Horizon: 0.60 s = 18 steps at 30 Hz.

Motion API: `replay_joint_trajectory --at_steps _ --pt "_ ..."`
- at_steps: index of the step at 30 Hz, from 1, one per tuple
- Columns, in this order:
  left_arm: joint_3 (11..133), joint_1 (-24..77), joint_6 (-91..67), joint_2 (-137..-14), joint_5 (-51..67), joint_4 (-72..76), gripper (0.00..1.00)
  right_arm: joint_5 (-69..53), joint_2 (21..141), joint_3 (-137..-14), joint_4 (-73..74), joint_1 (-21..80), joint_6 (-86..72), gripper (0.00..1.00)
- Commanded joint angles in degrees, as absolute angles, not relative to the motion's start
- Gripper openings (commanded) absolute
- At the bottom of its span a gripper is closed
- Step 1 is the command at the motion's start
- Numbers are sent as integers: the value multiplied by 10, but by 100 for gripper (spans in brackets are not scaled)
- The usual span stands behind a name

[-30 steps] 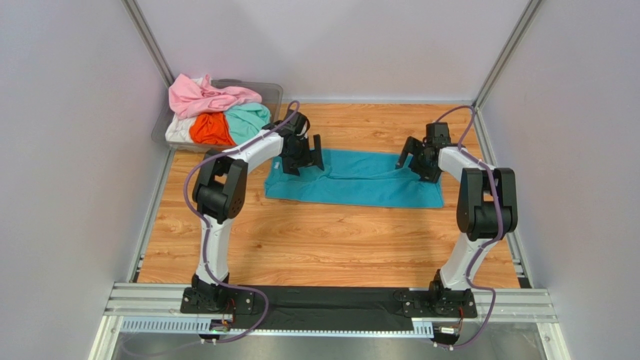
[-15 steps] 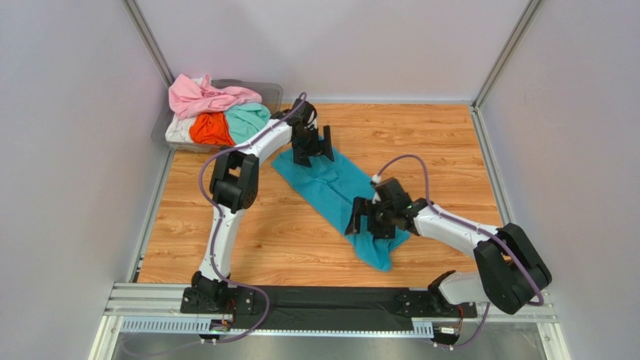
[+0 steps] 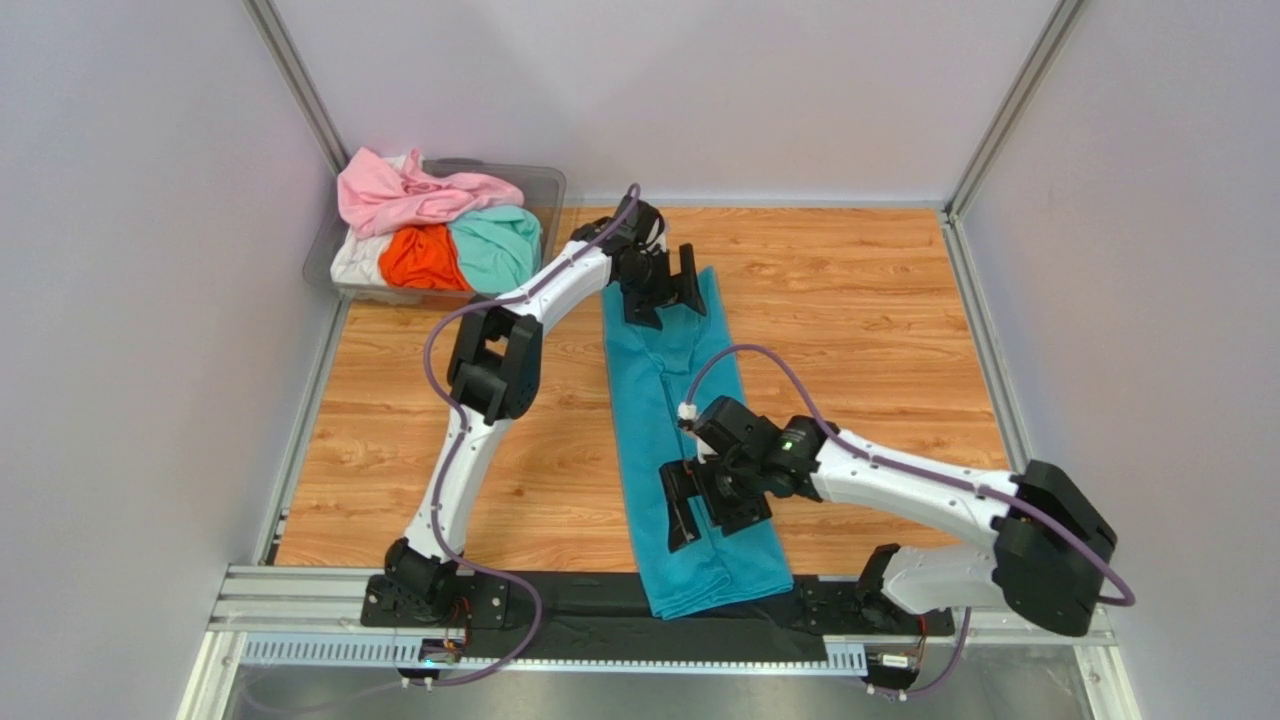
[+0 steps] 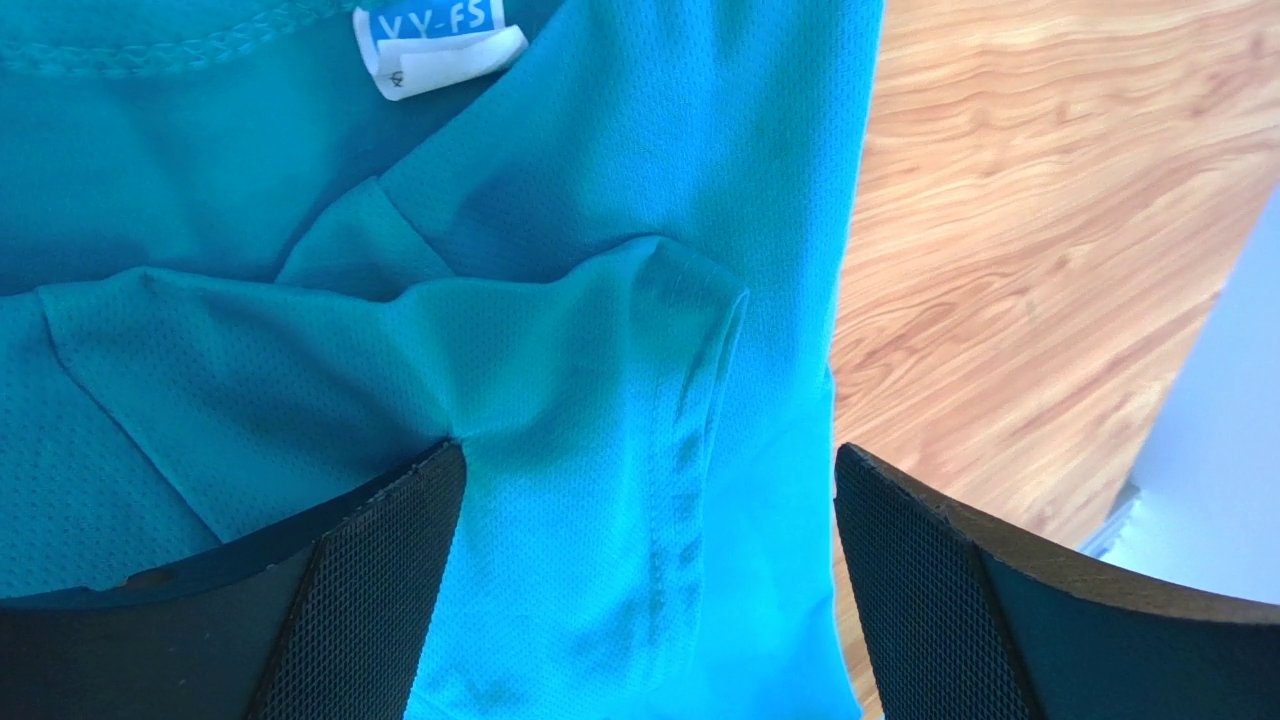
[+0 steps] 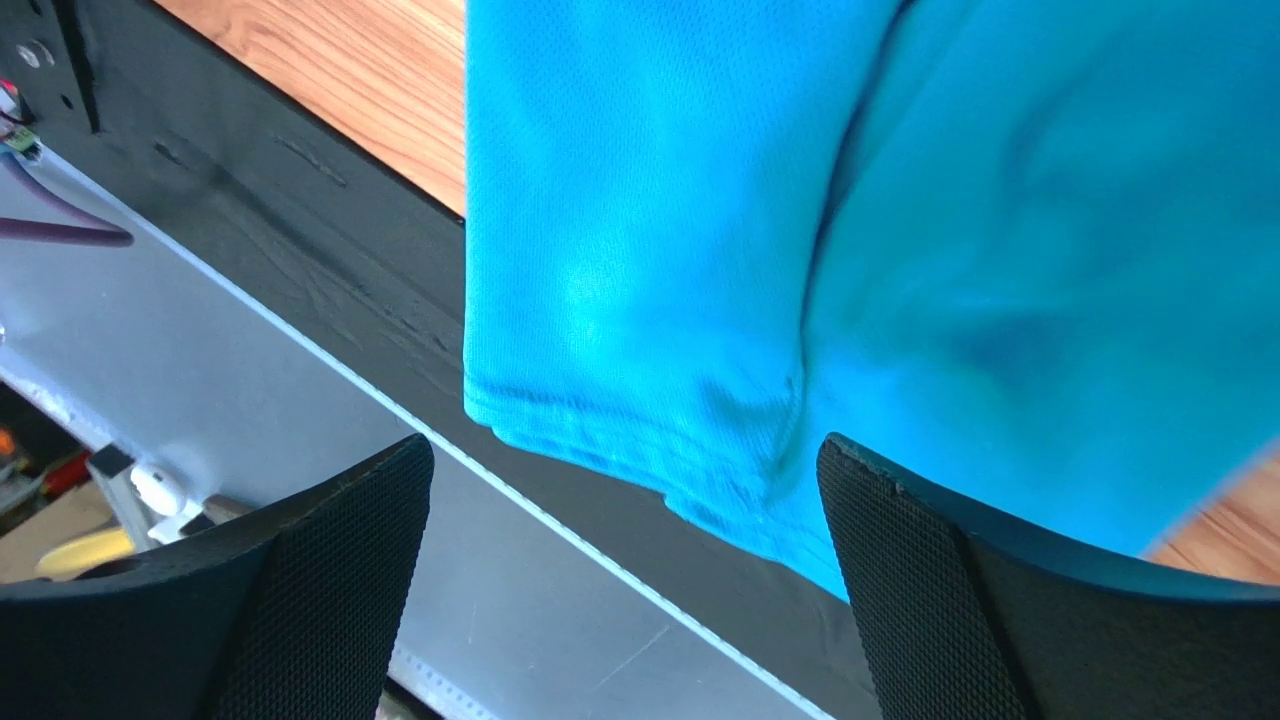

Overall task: Fold and stack the t-shirts
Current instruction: Fold the tshirt

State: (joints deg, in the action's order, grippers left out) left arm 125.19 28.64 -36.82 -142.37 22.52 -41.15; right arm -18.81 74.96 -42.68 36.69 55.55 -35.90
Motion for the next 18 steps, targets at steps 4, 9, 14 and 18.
replay_joint_trajectory --at_steps 4,9,14,18 --pt "1269 292 -456 -1470 250 -331 100 -84 650 -461 452 505 -362 100" --pt "1321 301 -520 -1513 270 -217 100 -71 628 -461 452 440 -374 100" --pt "1402 302 -581 -1563 285 -156 100 -56 627 -467 454 410 -371 100" --pt "1377 303 -561 -1501 330 -156 100 -24 627 -483 453 406 -368 100"
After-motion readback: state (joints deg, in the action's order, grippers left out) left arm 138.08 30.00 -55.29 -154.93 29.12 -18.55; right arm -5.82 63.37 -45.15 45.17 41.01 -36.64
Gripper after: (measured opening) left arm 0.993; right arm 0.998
